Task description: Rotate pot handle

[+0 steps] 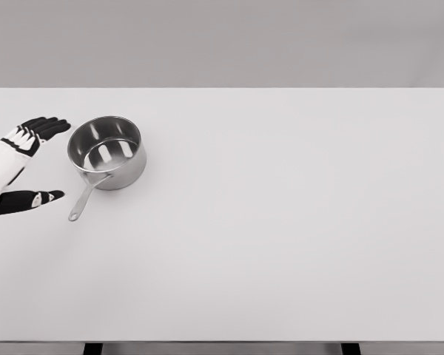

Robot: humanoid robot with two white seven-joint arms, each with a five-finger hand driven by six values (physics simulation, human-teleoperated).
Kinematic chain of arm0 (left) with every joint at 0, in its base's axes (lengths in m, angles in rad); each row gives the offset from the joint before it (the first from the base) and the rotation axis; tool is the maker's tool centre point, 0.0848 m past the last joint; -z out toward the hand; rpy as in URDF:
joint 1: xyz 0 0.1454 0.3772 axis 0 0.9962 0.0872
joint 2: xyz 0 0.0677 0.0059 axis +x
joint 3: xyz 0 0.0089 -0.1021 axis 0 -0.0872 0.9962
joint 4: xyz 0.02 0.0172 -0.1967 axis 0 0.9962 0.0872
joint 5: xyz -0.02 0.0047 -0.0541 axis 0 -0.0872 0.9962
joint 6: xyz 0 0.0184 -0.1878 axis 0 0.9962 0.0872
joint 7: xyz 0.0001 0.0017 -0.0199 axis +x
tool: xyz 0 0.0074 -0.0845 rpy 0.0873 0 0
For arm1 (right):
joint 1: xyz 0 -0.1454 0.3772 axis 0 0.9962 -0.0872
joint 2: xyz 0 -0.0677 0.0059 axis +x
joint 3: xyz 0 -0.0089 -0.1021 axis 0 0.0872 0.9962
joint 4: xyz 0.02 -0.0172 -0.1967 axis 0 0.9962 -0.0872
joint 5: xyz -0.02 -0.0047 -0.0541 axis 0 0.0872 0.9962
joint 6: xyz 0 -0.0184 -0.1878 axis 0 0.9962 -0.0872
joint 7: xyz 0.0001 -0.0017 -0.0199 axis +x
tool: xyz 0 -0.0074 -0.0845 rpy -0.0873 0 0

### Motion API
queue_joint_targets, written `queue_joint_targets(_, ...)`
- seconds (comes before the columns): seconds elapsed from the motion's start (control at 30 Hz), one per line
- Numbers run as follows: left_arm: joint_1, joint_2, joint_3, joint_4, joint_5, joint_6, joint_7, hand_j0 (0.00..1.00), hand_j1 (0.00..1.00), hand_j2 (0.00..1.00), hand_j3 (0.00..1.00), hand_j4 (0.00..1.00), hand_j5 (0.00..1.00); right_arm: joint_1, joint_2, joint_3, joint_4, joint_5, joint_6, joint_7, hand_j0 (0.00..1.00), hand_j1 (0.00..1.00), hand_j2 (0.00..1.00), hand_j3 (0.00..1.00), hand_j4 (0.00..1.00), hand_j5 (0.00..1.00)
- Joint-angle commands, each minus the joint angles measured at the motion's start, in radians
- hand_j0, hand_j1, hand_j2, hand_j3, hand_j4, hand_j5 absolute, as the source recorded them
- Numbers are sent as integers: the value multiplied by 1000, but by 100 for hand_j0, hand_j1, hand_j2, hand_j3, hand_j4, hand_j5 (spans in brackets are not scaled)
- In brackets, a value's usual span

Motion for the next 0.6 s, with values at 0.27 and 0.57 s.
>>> queue_joint_targets(0.27,-14,13,-1,0,32,1,3,100,100,100,100,100,100,0,0,0,0,0,0,0,100,100,100,100,100,100)
queue_joint_targets(0.57,-120,299,-180,-2,311,1,-182,100,100,100,100,100,100,0,0,0,0,0,0,0,100,100,100,100,100,100)
